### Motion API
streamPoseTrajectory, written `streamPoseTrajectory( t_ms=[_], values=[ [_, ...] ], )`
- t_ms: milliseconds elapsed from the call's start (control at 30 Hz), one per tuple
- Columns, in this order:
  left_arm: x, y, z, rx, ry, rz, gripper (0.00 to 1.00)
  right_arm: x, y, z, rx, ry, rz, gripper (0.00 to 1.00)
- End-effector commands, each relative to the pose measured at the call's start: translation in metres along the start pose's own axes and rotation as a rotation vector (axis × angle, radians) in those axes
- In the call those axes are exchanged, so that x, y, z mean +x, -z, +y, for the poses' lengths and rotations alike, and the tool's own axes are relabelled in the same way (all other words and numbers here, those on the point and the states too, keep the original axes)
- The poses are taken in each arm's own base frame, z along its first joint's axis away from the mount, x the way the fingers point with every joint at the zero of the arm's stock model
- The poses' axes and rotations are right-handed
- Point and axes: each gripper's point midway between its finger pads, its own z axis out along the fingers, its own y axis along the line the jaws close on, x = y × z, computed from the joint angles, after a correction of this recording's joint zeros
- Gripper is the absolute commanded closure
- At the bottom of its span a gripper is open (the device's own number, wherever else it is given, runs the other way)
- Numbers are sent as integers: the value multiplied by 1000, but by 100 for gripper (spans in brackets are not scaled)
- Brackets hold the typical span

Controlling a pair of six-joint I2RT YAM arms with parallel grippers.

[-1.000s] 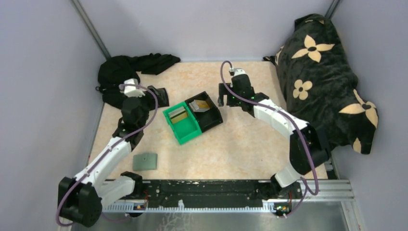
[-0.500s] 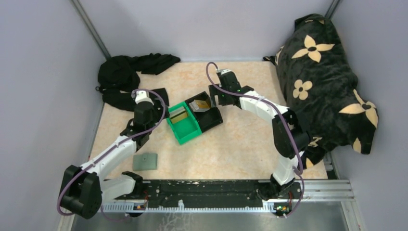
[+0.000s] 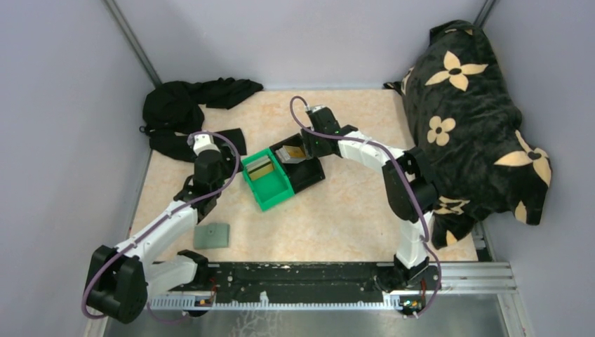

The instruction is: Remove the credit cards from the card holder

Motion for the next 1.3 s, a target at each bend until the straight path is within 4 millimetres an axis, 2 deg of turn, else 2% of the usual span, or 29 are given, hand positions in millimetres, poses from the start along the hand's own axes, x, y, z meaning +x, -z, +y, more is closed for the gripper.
streamPoseTrajectory(
  t_ms=[0, 133, 300, 433, 633, 933, 967, 1033, 1067, 1100, 1133, 1267],
  values=[
    [-1, 2, 4, -10, -14, -18, 24, -21, 1, 6, -2, -8, -57, 48],
    [1, 1, 4, -6, -16, -14, 23, -24, 3, 4, 12, -15, -67, 67],
    [5, 0, 3, -3, -17, -1, 23, -28, 4, -2, 51, -20, -76, 82],
    [3, 1, 3, -1, -15, -4, 23, -29, 3, -7, 81, -42, -74, 100],
    [3, 2, 2, 5, -16, -2, 23, -31, 3, -14, 125, -90, -78, 100],
    [7, 4, 2, 18, -8, 7, 23, -42, 14, -34, 190, -140, -124, 100],
    [8, 4, 2, 20, -9, 9, 23, -43, 16, -34, 193, -143, -132, 98],
    [9, 4, 0, 28, -7, 11, 17, -49, 22, -32, 172, -138, -157, 69],
    [9, 4, 0, 32, -7, 12, 13, -52, 26, -29, 157, -135, -168, 58],
    [9, 4, -1, 36, -6, 12, 11, -55, 31, -26, 143, -133, -181, 51],
    [9, 4, -2, 39, -6, 13, 10, -60, 36, -25, 134, -133, -196, 47],
    [7, 4, -5, 48, -3, 14, 9, -78, 65, -18, 123, -111, -261, 41]
  ],
)
